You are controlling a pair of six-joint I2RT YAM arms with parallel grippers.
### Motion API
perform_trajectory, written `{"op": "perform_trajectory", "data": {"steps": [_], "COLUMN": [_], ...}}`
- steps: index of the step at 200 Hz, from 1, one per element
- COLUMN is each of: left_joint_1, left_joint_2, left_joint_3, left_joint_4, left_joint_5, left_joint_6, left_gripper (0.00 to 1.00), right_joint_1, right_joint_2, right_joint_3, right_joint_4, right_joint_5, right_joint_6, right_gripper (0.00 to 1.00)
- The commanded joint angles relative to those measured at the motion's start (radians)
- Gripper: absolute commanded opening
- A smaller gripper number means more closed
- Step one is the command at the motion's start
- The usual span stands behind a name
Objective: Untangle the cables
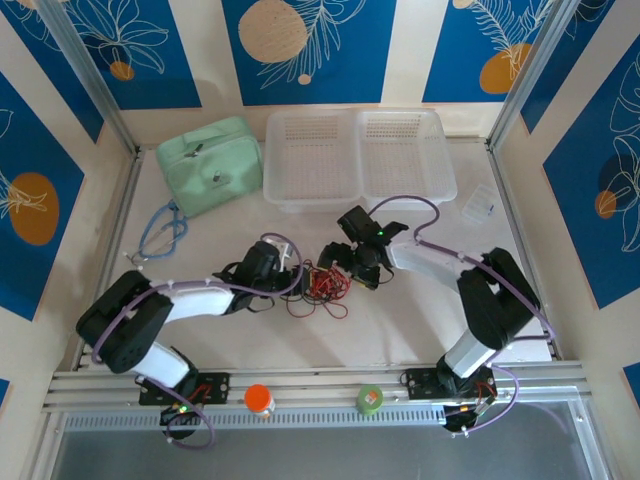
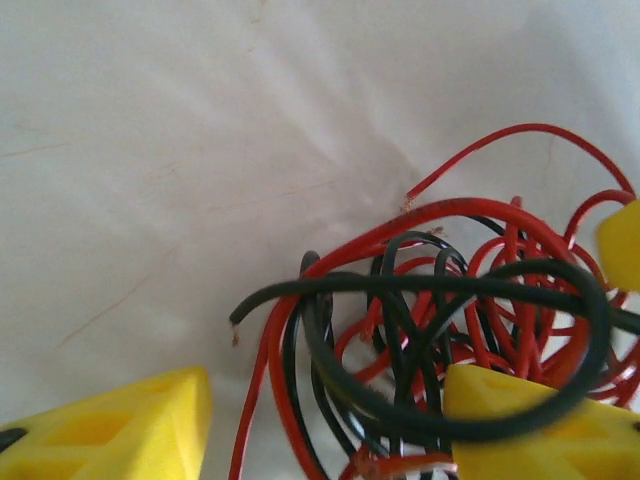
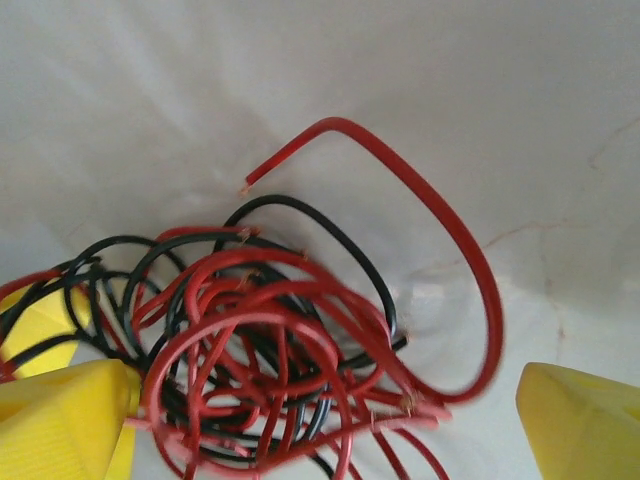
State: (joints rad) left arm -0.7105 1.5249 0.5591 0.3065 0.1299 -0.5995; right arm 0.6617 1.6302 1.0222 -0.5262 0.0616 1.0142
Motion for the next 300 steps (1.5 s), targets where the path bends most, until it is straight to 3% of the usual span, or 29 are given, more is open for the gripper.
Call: {"op": "perform_trajectory", "data": {"steps": [1,19,35,38,47,68,118,159,187,207,237,269,300], "left_joint_1": [-0.025,-0.033,-0.035,-0.035,-0.034,-0.034,-0.034,-0.034,-0.034,-0.035,-0.035,-0.036,-0.037], "left_joint_2": [0.07,0.102,0.086,0.079,0.051,-0.032,-0.257,-0.291,-0.291,-0.311,-0.401,-0.543,-0.593], "left_joint_3": [0.029,0.026,0.014,0.011,-0.001,-0.024,-0.101,-0.167,-0.228,-0.243,-0.233,-0.161,-0.007], "left_joint_4": [0.115,0.144,0.139,0.134,0.12,0.072,0.001,0.009,0.06,0.054,-0.054,-0.284,-0.533], "left_joint_5": [0.034,0.033,0.006,-0.003,-0.034,-0.11,-0.28,-0.344,-0.353,-0.336,-0.319,-0.313,-0.273], "left_joint_6": [-0.011,-0.025,-0.029,-0.028,-0.025,-0.019,-0.035,-0.083,-0.121,-0.115,-0.086,-0.041,0.012], "left_gripper": [0.54,0.33,0.16,0.13,0.08,0.0,0.0,0.06,0.17,0.34,0.57,0.66,0.69], "right_joint_1": [0.017,0.028,0.027,0.026,0.023,0.005,-0.022,-0.025,-0.015,0.0,0.025,0.032,0.037], "right_joint_2": [0.049,0.066,0.064,0.06,0.045,-0.02,-0.296,-0.436,-0.462,-0.467,-0.473,-0.49,-0.545], "right_joint_3": [0.018,-0.013,-0.046,-0.051,-0.072,-0.124,-0.328,-0.501,-0.551,-0.567,-0.575,-0.521,-0.402], "right_joint_4": [0.034,0.071,0.091,0.093,0.098,0.1,0.191,0.305,0.324,0.318,0.289,0.192,-0.02], "right_joint_5": [-0.055,-0.06,-0.056,-0.054,-0.043,-0.005,0.125,0.167,0.177,0.18,0.193,0.202,0.259], "right_joint_6": [0.055,0.081,0.097,0.098,0.104,0.114,0.211,0.327,0.341,0.337,0.311,0.205,0.065], "right_gripper": [0.94,0.77,0.43,0.41,0.22,0.0,0.0,0.0,0.0,0.0,0.09,0.31,0.54]}}
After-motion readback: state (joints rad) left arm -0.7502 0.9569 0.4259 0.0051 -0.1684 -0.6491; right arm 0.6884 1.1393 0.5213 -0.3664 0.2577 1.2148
